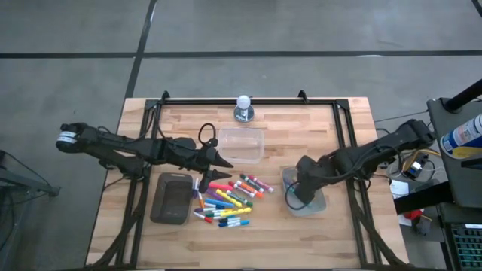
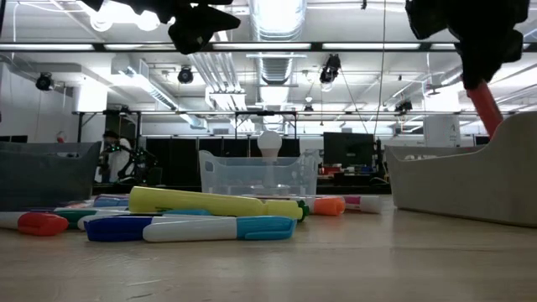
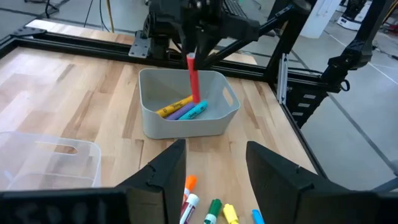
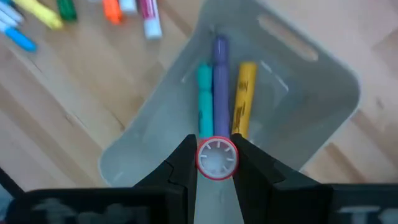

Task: Pick & Place Markers
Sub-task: Put the red highlighter into the gray bin

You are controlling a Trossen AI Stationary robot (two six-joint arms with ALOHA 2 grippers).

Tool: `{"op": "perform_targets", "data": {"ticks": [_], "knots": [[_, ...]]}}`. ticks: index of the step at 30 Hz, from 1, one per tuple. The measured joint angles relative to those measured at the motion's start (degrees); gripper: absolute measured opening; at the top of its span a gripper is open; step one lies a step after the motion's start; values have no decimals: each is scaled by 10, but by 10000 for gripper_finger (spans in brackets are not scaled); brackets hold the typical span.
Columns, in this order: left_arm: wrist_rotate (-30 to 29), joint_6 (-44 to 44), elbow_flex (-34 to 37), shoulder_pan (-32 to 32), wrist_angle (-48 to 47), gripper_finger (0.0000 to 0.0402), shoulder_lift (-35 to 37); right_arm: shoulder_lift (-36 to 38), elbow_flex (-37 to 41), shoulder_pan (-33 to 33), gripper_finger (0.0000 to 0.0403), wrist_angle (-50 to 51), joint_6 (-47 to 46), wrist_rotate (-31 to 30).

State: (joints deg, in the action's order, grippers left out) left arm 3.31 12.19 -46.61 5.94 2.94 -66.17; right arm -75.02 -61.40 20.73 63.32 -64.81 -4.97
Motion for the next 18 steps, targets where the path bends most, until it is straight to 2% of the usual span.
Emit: {"op": "perform_targets", "data": {"ticks": [9,18], "knots": [[0,1,0,0,-4,160,0,-32,1,0,80,-1,11,26],[-3,3,0,0,-4,160,0,-43,1,0,152,-5,23,2]]}}
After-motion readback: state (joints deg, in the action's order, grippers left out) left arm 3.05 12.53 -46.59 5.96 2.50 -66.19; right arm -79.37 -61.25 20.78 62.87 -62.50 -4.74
